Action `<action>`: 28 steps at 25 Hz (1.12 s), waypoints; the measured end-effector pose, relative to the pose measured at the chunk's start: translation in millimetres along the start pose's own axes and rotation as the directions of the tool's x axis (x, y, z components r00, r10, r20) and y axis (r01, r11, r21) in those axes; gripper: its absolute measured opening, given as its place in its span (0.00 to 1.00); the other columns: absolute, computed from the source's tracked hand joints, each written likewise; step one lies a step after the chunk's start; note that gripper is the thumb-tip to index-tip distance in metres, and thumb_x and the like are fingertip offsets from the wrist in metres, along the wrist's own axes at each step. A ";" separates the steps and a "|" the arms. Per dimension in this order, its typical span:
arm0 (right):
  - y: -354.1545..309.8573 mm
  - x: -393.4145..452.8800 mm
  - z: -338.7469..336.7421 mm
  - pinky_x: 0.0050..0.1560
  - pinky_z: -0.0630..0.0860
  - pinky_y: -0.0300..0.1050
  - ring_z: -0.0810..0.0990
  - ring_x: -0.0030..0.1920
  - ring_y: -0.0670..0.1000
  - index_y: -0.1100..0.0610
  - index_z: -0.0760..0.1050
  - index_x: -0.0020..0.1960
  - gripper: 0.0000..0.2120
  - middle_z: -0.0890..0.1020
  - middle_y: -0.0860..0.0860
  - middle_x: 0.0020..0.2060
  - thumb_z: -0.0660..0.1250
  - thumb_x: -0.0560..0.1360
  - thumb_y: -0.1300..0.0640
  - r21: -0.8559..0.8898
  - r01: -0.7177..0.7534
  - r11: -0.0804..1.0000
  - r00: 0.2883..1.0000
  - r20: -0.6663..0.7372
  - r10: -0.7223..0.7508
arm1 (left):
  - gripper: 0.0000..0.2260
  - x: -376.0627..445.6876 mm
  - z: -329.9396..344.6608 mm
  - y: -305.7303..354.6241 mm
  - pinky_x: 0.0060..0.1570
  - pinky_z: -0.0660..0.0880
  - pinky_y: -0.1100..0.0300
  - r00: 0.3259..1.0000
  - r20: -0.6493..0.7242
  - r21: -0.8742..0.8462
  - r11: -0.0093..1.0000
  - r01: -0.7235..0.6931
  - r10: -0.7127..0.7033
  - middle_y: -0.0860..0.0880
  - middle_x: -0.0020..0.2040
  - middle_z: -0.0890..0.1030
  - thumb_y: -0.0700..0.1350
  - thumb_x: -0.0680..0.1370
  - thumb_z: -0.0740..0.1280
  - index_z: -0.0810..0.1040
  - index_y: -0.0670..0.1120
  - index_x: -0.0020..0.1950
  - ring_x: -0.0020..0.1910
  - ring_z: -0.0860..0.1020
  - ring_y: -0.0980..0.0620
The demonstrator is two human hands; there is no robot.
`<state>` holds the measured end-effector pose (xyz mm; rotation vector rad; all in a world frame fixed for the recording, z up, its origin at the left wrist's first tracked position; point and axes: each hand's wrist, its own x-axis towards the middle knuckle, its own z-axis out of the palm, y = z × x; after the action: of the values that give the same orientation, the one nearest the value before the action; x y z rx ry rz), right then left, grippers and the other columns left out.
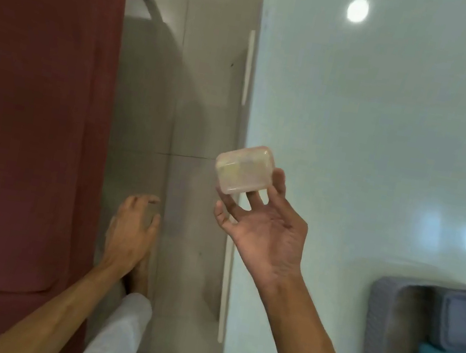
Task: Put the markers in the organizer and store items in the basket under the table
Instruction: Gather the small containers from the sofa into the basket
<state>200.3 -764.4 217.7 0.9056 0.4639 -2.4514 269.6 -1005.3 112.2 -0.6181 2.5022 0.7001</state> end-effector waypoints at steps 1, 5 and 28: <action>-17.8 -23.3 -2.3 0.64 0.72 0.62 0.69 0.76 0.73 0.44 0.84 0.57 0.13 0.74 0.55 0.73 0.67 0.79 0.59 0.040 0.022 0.999 0.996 0.091 -0.026 | 0.16 -12.4 -2.8 15.1 0.65 0.75 0.42 1.000 -0.012 -0.008 1.000 0.013 -0.013 0.47 0.69 0.76 0.46 0.80 0.69 0.77 0.53 0.68 0.68 0.76 0.43; -109.6 -111.0 -23.6 0.58 0.72 0.59 0.70 0.68 0.73 0.44 0.84 0.54 0.10 0.74 0.56 0.71 0.77 0.74 0.55 0.011 0.127 0.992 0.939 0.321 -0.124 | 0.19 -60.0 7.0 87.3 0.68 0.73 0.39 0.986 -0.129 -0.061 0.993 0.098 -0.105 0.43 0.70 0.76 0.52 0.78 0.70 0.76 0.52 0.68 0.69 0.76 0.39; -151.4 -269.1 -241.0 0.78 0.48 0.77 0.45 0.84 0.66 0.33 0.57 0.81 0.30 0.48 0.55 0.85 0.64 0.83 0.45 -0.623 -0.097 -0.776 0.989 0.030 -0.148 | 0.29 -319.0 216.2 248.0 0.54 0.82 0.52 0.929 0.309 -0.151 0.975 -0.164 0.204 0.52 0.60 0.87 0.69 0.78 0.65 0.73 0.52 0.72 0.53 0.86 0.50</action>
<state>419.8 -441.4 247.0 -0.1727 2.4092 -0.3178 457.4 -598.7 208.9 -0.2801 2.2396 0.9490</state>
